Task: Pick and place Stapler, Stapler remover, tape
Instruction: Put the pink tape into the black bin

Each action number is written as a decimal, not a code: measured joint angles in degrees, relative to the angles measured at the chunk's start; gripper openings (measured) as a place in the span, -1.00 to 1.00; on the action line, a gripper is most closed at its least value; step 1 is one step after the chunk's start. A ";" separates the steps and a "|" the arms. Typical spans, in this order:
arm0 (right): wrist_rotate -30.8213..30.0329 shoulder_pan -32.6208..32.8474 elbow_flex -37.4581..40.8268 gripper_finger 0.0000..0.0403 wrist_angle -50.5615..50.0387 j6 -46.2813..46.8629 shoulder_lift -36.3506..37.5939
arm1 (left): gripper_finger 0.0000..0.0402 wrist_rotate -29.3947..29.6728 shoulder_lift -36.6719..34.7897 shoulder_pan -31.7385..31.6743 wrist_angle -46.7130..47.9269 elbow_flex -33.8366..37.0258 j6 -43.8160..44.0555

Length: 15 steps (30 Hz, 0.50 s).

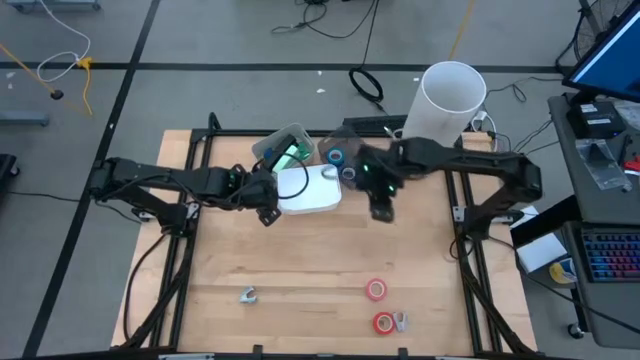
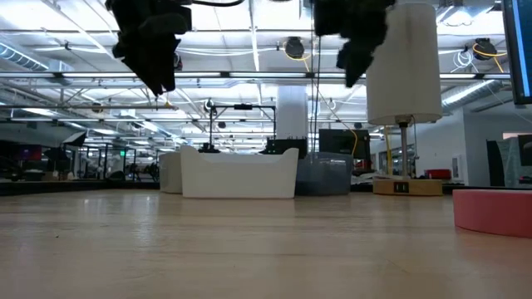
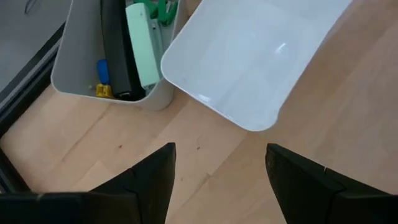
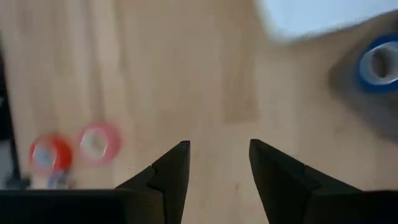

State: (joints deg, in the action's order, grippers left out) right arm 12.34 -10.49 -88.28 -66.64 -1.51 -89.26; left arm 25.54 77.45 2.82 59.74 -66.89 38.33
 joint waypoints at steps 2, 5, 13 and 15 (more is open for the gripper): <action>1.32 2.58 1.53 -0.20 -1.43 -0.49 1.47 | 0.24 0.02 0.00 0.90 -0.02 0.00 1.05; 6.91 6.11 6.32 -0.20 0.55 1.78 4.28 | 0.24 0.02 0.00 2.74 -0.08 0.00 2.94; 11.91 15.90 23.46 -0.20 16.97 14.33 10.37 | 0.24 -0.01 0.00 8.19 -4.62 0.00 7.63; 11.91 18.43 26.90 -0.21 21.29 16.23 10.94 | 0.24 -0.02 0.00 9.38 -5.71 0.00 8.88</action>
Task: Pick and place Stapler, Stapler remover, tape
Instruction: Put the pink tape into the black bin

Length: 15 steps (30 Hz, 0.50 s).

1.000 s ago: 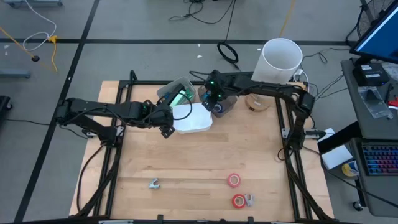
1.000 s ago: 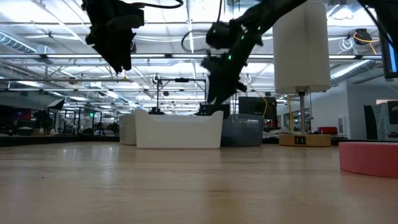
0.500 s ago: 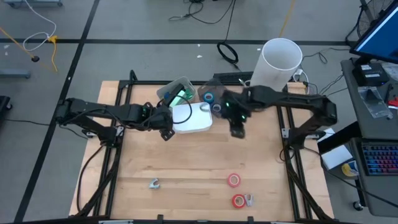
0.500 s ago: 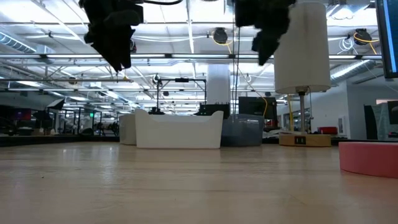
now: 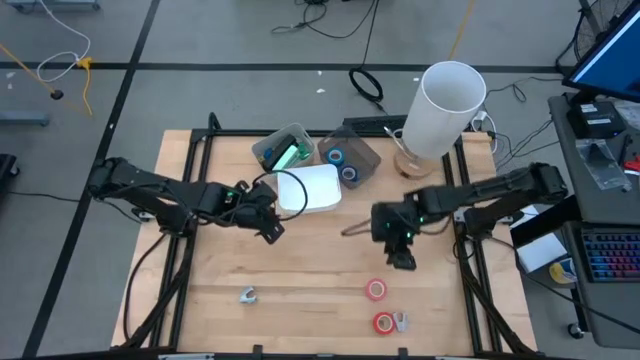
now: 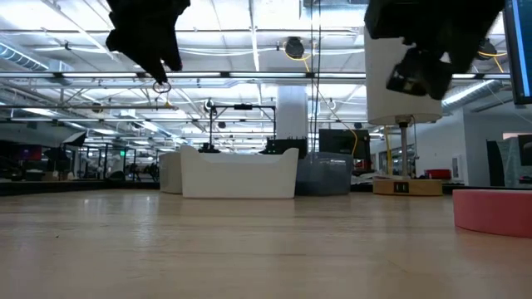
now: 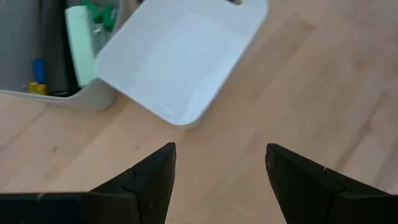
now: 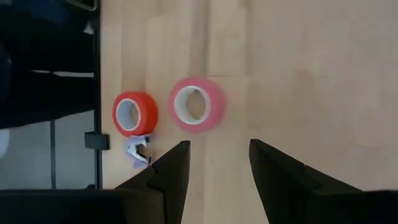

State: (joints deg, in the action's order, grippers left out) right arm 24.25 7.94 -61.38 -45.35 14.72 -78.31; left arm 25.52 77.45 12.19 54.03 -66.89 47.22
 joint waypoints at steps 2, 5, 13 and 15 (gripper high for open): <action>0.00 2.64 2.60 -0.21 2.98 1.10 0.24 | 0.24 0.03 0.00 1.23 -1.22 -0.02 0.59; -0.15 5.94 4.97 -0.23 5.72 2.25 0.18 | 0.24 1.23 0.00 3.15 -2.50 0.00 0.56; -6.51 10.59 6.00 -0.23 11.32 7.02 -1.99 | 0.24 8.77 0.00 7.12 -4.99 0.39 1.48; -7.36 10.82 6.02 -0.23 11.77 7.14 -2.55 | 0.24 9.66 0.00 7.66 -5.08 1.32 3.01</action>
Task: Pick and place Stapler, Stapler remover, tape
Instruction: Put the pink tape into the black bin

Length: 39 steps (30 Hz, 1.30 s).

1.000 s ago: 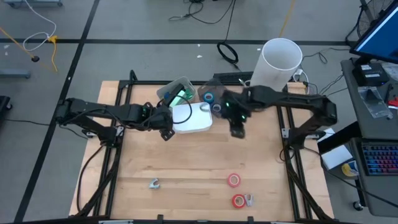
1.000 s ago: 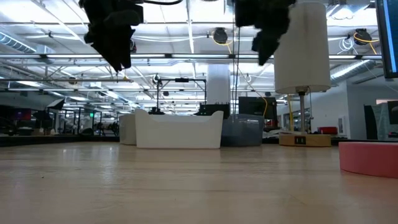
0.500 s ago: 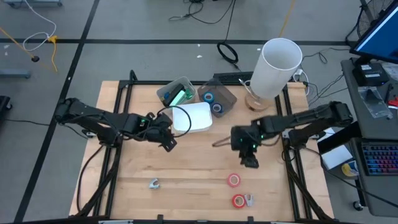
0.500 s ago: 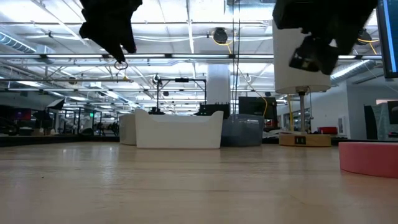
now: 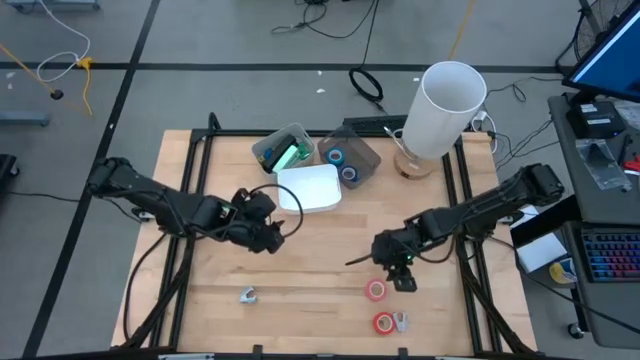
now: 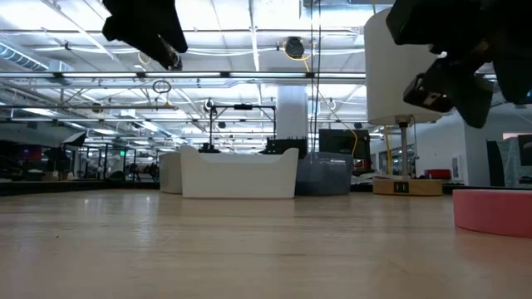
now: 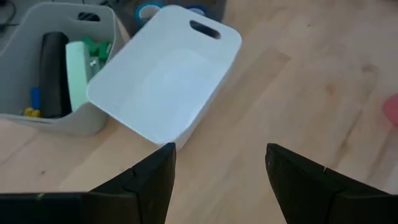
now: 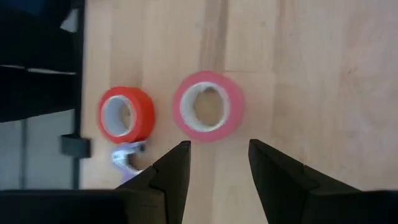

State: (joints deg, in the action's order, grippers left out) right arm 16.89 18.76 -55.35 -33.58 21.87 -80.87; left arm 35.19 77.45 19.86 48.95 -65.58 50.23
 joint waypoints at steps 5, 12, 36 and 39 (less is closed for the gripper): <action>-0.33 0.11 -0.01 -0.23 1.80 0.26 -2.74 | 0.24 -0.17 0.00 1.27 -8.26 5.11 1.06; -0.29 0.11 -0.02 -0.23 2.91 1.90 -6.61 | 0.24 -3.18 0.00 3.06 -23.47 15.01 1.42; -4.92 2.51 -0.05 -0.23 5.25 26.54 -7.12 | 0.24 -9.86 -24.47 1.05 -32.45 35.02 -8.91; -6.42 3.88 -0.02 -0.23 4.29 29.25 -7.14 | 0.24 -10.30 -28.27 1.07 -32.77 37.12 -9.59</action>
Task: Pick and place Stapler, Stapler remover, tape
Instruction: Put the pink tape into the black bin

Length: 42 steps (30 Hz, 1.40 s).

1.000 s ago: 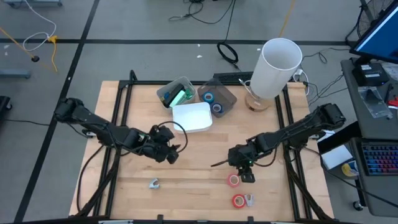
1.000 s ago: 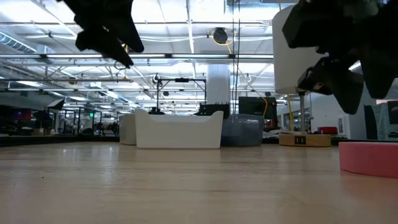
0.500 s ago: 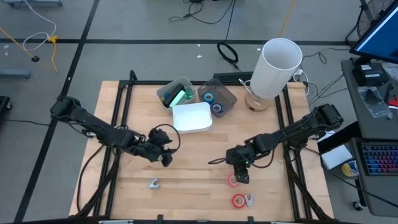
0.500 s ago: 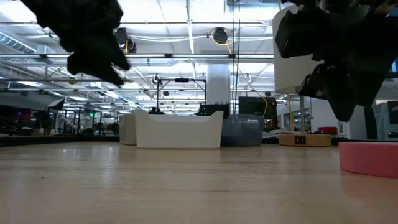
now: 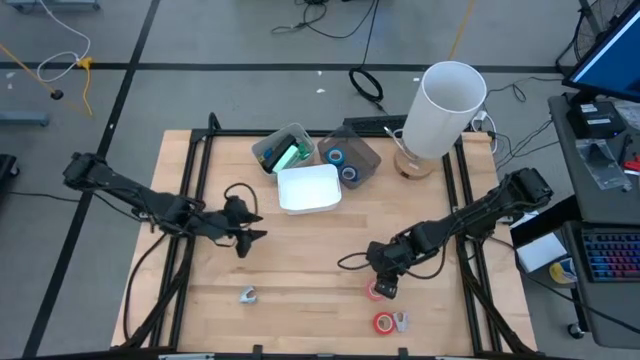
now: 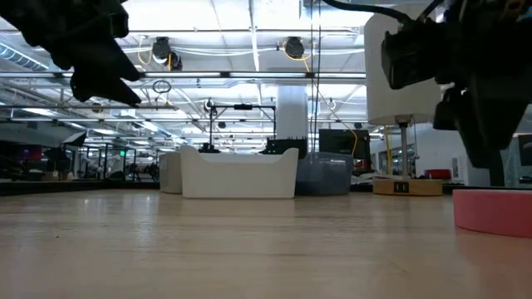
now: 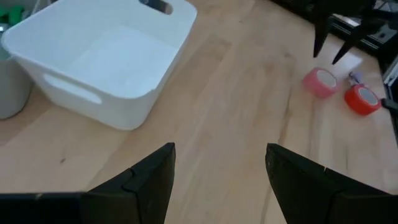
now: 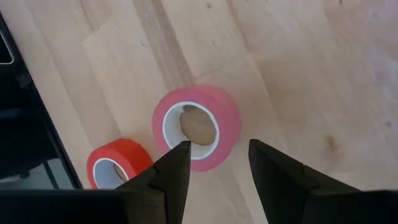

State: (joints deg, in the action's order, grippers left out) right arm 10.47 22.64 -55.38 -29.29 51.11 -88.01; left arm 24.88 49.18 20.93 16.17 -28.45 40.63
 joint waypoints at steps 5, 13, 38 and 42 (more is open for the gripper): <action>-1.47 0.07 0.04 -0.23 0.64 3.28 -2.42 | 0.24 -0.04 -4.17 0.04 0.57 2.11 -1.57; 3.18 0.36 -0.22 -0.23 3.84 5.52 -10.73 | 0.24 -2.67 -5.06 -0.02 1.02 2.32 -3.47; -16.98 -11.19 0.04 -0.84 36.77 2.04 3.51 | 0.24 -5.97 -5.02 -0.02 -1.21 2.30 -7.04; -29.86 -15.71 0.02 -0.84 49.87 -12.49 6.45 | 0.24 -5.87 -5.02 -0.02 -3.54 2.28 -7.45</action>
State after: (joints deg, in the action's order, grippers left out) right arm -19.38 6.93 -55.35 20.58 38.63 -81.56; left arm 19.01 44.16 20.91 12.63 -26.17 33.18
